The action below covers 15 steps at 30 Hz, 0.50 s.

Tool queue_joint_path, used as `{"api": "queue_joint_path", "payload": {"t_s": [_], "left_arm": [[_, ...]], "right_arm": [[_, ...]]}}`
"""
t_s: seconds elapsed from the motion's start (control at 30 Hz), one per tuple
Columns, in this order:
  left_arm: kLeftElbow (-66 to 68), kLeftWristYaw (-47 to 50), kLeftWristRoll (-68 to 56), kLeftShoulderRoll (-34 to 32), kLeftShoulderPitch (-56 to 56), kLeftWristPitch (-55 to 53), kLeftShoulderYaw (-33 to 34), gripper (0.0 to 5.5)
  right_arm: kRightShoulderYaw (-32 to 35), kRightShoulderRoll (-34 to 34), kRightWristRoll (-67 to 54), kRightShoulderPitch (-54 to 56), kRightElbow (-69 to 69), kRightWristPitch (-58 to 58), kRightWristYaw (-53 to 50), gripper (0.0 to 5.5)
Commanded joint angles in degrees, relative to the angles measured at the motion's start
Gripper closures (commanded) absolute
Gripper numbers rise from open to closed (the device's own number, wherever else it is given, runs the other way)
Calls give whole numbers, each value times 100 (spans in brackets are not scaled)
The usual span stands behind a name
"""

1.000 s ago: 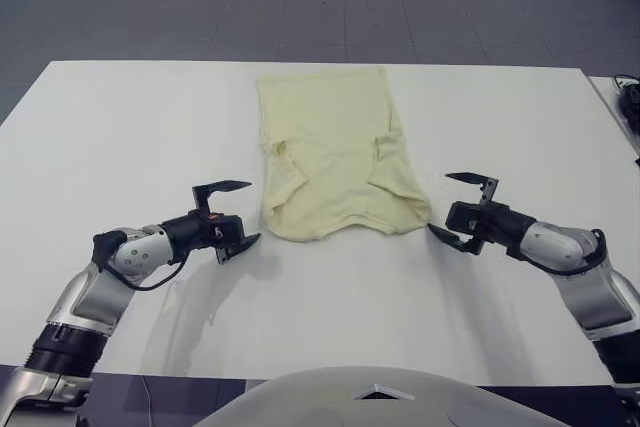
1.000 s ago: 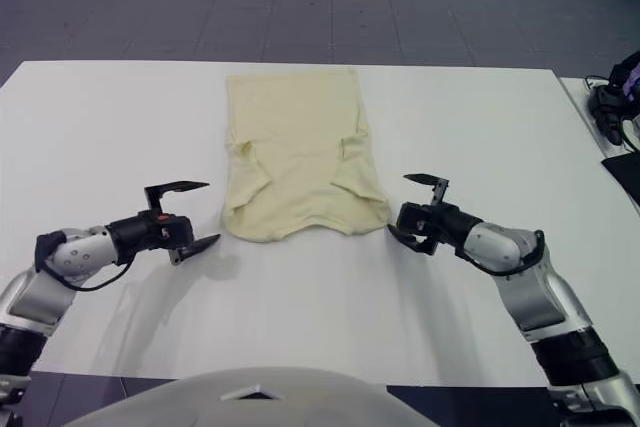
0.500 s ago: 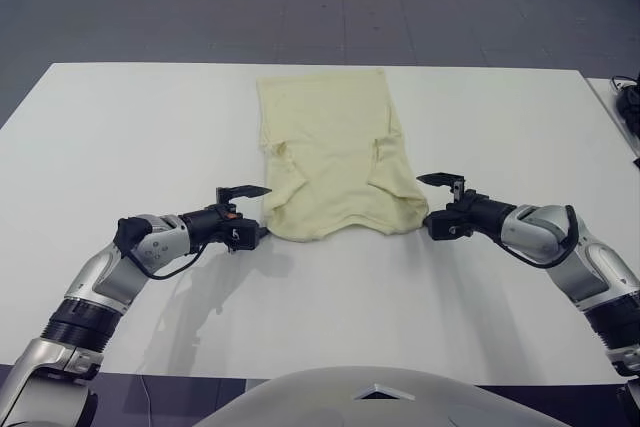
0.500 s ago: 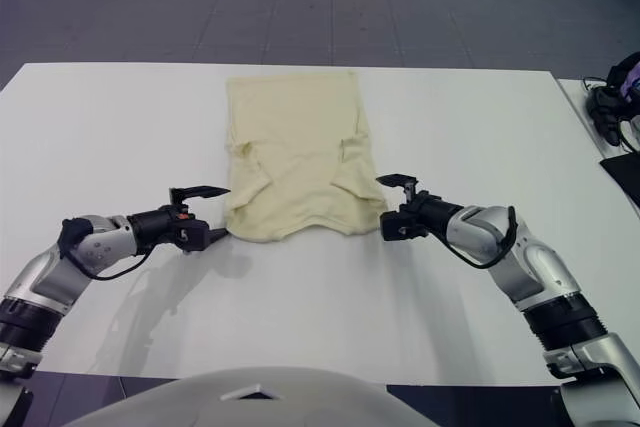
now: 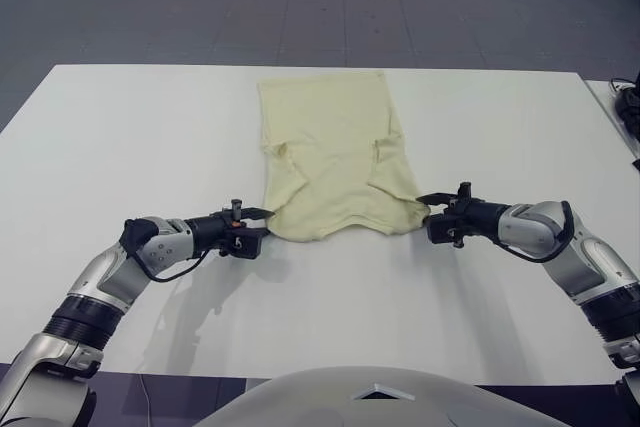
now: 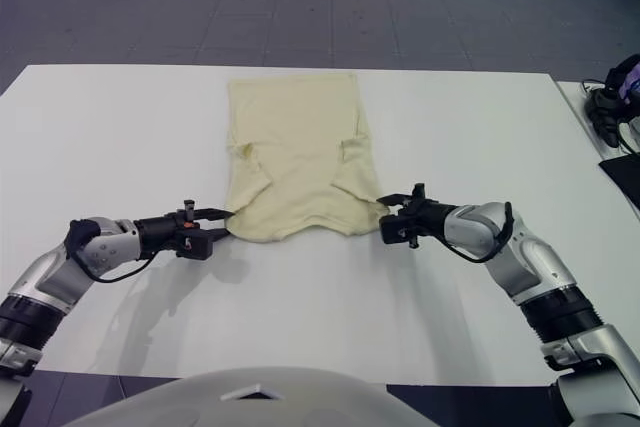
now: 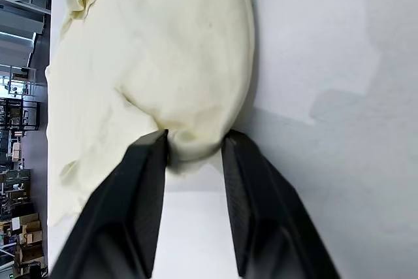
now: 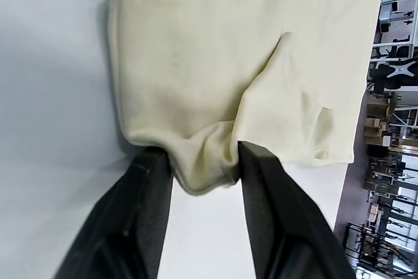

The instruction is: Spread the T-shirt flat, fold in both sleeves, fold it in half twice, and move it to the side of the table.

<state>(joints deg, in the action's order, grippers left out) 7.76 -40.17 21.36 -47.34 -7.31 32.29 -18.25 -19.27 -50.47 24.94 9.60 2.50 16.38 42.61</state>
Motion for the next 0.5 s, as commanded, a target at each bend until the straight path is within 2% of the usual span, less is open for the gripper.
{"api": "queue_joint_path", "payload": {"t_s": [0.03, 0.17, 0.23, 0.4, 0.5], "left_arm": [[168, -126, 186, -88, 28, -96, -84, 477], [160, -100, 61, -90, 42, -82, -13, 544], [153, -63, -24, -98, 45, -73, 62, 550], [-351, -342, -814, -130, 231, -326, 329, 550], [-877, -706, -1347, -405, 482, -476, 538, 550]], "right_arm": [[-108, 162, -510, -468, 48, -791, 721, 447], [141, 249, -1188, -563, -262, -1462, 942, 516], [280, 240, -1410, -588, -403, -1691, 987, 543], [711, 22, -2000, -815, -1251, -2266, 1216, 547], [1112, -169, -2590, -955, -1951, -2865, 1548, 547]]}}
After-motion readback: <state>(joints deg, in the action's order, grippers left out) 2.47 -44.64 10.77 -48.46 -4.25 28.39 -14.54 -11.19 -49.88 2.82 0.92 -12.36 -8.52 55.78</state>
